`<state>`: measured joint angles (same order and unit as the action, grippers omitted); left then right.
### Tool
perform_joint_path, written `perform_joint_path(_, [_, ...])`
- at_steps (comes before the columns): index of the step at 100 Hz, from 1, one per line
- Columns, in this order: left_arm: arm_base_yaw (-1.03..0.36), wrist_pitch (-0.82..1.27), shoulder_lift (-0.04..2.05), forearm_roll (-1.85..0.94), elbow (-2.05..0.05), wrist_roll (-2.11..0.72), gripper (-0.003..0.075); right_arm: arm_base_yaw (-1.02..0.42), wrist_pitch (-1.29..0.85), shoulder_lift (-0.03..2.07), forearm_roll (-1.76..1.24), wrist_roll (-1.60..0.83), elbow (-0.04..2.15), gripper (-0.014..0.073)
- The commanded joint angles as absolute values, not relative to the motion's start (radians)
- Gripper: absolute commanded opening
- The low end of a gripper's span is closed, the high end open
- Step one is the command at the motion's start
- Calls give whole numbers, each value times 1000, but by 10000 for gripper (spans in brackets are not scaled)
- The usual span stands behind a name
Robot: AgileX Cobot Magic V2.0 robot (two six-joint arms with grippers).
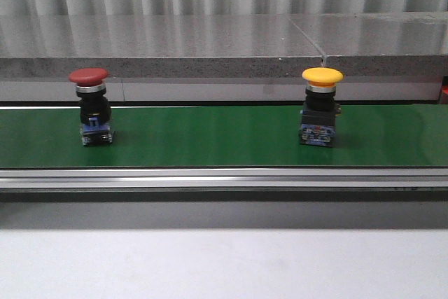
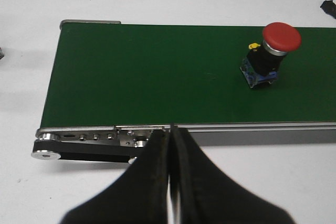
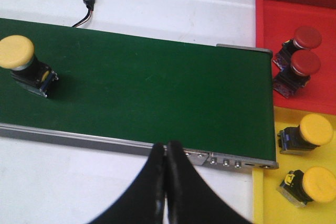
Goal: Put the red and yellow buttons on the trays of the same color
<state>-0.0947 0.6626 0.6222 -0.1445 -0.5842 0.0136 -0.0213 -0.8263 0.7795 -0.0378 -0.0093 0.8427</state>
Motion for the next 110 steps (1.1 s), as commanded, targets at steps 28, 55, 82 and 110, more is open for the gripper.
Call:
perform_joint_path(28, [-104, 600, 624, -160, -609, 13, -20, -20, -921, 1093, -45, -19, 1098, 117])
perform_joint_path(55, [-104, 600, 624, -160, -609, 13, -20, -89, -978, 1253, -53, -19, 1234, 638])
perform_joint_path(82, [-104, 600, 624, -160, -609, 13, -20, -175, -1107, 1400, -87, -19, 1400, 646])
perform_joint_path(110, [-104, 600, 624, -160, -609, 13, -20, -190, -1150, 1518, -106, -13, 1434, 646])
